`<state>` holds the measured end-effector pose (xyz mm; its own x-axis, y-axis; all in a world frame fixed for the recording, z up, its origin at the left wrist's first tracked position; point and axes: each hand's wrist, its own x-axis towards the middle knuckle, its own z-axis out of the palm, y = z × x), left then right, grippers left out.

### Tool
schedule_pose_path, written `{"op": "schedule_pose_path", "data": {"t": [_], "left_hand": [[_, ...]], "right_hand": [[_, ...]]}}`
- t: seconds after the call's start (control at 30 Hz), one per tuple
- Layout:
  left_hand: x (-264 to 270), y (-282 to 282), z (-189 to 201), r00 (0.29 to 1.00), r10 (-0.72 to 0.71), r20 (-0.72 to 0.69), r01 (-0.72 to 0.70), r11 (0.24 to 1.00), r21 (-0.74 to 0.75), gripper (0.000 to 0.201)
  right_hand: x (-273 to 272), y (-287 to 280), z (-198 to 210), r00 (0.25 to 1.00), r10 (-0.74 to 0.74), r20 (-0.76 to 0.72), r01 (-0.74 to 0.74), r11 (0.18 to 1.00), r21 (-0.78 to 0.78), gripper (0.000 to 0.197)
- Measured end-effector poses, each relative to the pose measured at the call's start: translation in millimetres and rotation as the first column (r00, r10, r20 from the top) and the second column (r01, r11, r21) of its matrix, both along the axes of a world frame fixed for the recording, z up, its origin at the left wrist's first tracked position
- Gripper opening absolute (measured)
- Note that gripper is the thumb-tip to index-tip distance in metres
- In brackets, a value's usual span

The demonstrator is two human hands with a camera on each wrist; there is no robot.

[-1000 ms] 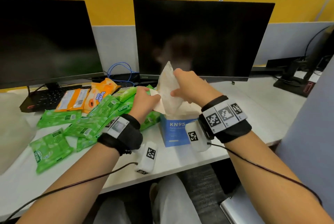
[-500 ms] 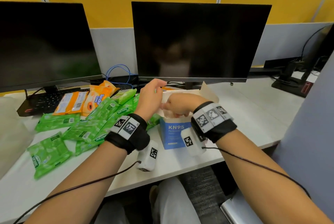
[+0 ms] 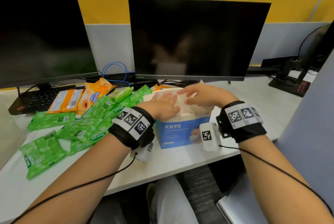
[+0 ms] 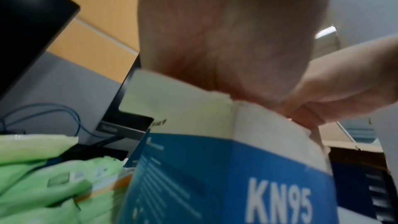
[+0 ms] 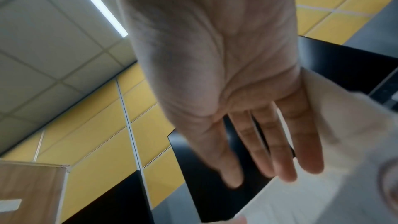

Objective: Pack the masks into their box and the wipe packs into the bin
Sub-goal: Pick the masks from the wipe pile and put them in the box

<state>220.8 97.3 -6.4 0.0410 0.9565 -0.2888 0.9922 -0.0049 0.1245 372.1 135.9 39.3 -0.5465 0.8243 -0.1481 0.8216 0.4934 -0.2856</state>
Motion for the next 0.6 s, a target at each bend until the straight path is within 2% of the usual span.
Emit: {"op": "schedule_pose_path", "data": {"t": [0.07,0.13,0.2,0.27,0.3,0.37,0.47,0.53,0.6], "left_hand": [[1,0,8,0.997,-0.008,0.079,0.002,0.997,0.075,0.049],[3,2,11,0.979,-0.004,0.202,-0.042,0.974,0.223,0.046],[10,2,10,0.96,-0.051,0.276,-0.037,0.952,0.305,0.041],[13,4,2,0.926,-0.089,0.367,-0.025,0.955,0.295,0.033],[11,7,-3,0.926,-0.097,0.366,-0.008,0.961,0.275,0.036],[6,13,-12,0.969,-0.089,0.229,0.046,0.981,0.187,0.053],[4,20,-18,0.998,-0.035,0.059,0.031,0.997,0.067,0.066],[8,19,-15,0.998,-0.038,0.053,0.036,0.999,0.04,0.068],[11,19,-14,0.997,-0.042,0.06,0.039,0.999,0.038,0.066]], "right_hand": [[6,9,0,0.995,-0.095,-0.039,0.097,0.993,0.06,0.042],[2,11,-5,0.99,-0.124,0.066,0.12,0.99,0.07,0.045],[-5,8,-12,0.989,-0.052,0.141,0.05,0.999,0.018,0.048],[-9,2,-13,0.994,0.021,0.106,-0.018,1.0,-0.026,0.04],[-8,0,-12,0.997,0.045,0.065,-0.042,0.998,-0.042,0.034],[-3,2,-11,0.999,0.044,-0.014,-0.044,0.998,-0.046,0.026],[0,13,-15,0.988,-0.084,-0.131,0.1,0.988,0.114,0.024],[-1,20,-19,0.983,-0.163,-0.087,0.179,0.957,0.23,0.026],[-3,24,-23,0.975,-0.22,0.042,0.203,0.947,0.249,0.029]]}}
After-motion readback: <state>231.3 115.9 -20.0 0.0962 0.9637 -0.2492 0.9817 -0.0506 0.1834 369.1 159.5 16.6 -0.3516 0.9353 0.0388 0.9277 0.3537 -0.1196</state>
